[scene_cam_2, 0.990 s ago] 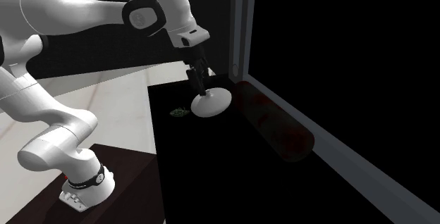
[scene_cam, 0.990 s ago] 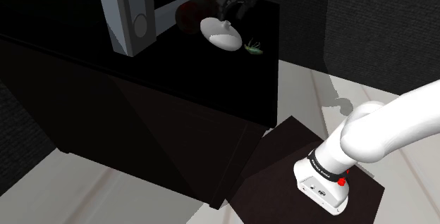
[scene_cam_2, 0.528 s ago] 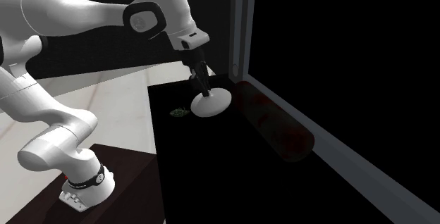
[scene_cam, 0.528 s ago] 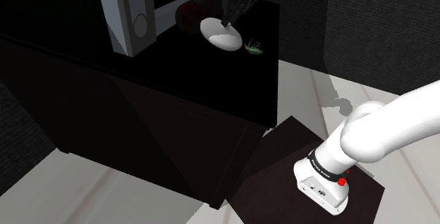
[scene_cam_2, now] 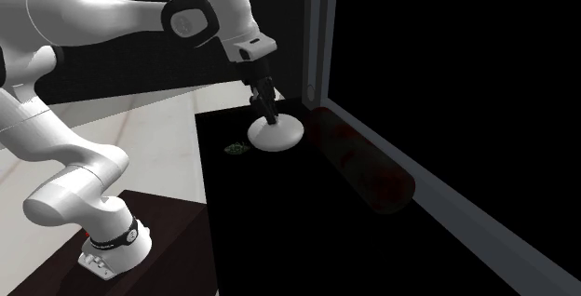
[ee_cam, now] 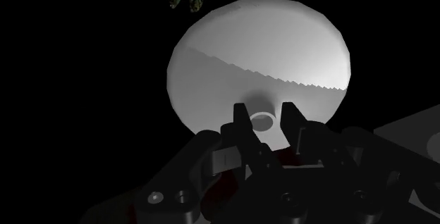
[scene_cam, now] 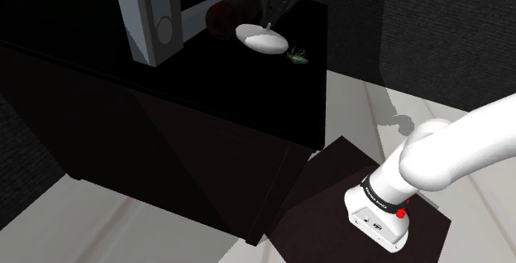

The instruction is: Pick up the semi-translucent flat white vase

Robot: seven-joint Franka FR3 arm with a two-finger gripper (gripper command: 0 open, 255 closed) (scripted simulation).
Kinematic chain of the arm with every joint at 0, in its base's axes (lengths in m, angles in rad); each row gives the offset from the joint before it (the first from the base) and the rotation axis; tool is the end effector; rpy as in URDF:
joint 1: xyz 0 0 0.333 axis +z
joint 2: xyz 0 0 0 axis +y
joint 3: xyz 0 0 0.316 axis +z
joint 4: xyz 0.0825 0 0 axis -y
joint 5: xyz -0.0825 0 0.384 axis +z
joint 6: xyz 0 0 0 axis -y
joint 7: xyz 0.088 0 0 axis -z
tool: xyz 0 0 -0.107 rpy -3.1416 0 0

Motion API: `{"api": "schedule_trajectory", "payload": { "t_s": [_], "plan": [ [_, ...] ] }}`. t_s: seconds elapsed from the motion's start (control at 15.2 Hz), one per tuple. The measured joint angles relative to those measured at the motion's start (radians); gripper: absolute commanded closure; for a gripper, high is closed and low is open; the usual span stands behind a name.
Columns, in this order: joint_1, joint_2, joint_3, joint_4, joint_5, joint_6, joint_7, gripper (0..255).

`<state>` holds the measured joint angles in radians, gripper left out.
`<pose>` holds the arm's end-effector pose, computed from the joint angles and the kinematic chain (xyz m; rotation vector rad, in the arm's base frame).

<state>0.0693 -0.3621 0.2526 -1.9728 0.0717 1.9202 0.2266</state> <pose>0.4401 0.1734 0.6433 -3.0445 -0.1196 -0.4500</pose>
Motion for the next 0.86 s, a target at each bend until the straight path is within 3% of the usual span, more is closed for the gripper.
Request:
{"api": "schedule_trajectory", "payload": {
  "t_s": [0.86],
  "plan": [
    [-0.007,0.051,-0.001,0.221,-0.014,-0.171,0.007,255]
  ]
}}
